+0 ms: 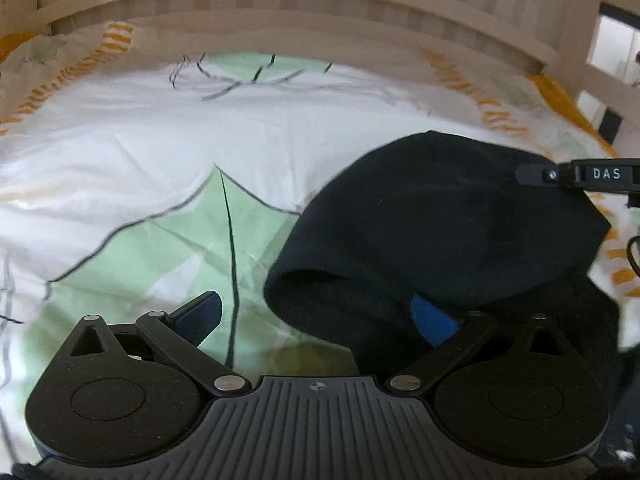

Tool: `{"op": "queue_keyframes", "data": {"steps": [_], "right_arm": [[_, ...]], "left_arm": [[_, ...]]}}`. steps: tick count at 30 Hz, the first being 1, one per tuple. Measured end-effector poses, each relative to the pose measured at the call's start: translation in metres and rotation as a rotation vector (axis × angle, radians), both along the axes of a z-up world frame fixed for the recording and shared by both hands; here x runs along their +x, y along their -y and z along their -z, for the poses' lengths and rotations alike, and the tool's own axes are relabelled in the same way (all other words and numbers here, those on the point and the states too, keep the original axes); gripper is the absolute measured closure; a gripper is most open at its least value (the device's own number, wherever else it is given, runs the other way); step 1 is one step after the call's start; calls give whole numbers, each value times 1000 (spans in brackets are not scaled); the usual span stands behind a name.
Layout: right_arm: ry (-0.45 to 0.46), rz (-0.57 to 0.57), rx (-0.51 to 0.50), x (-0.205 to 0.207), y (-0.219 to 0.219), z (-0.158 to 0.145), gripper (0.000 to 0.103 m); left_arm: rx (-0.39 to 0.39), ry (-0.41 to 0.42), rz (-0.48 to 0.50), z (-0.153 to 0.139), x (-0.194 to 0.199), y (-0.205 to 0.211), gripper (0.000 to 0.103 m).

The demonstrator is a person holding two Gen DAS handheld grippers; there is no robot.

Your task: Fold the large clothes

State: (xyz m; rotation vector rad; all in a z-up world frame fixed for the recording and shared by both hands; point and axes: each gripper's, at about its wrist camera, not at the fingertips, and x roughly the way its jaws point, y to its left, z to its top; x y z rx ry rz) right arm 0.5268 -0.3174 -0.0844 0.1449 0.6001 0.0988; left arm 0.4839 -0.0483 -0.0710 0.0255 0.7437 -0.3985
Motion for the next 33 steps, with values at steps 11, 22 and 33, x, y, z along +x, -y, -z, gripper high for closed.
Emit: {"op": "queue_keyframes", "data": {"steps": [11, 22, 33], "right_arm": [[329, -281, -323, -144, -61, -80, 88], [335, -624, -640, -305, -122, -31, 89], [168, -580, -570, -360, -118, -4, 83]], "left_arm": [[-158, -12, -20, -57, -85, -63, 1], [-190, -59, -15, -71, -177, -107, 1], [-261, -109, -3, -71, -220, -113, 1]]}}
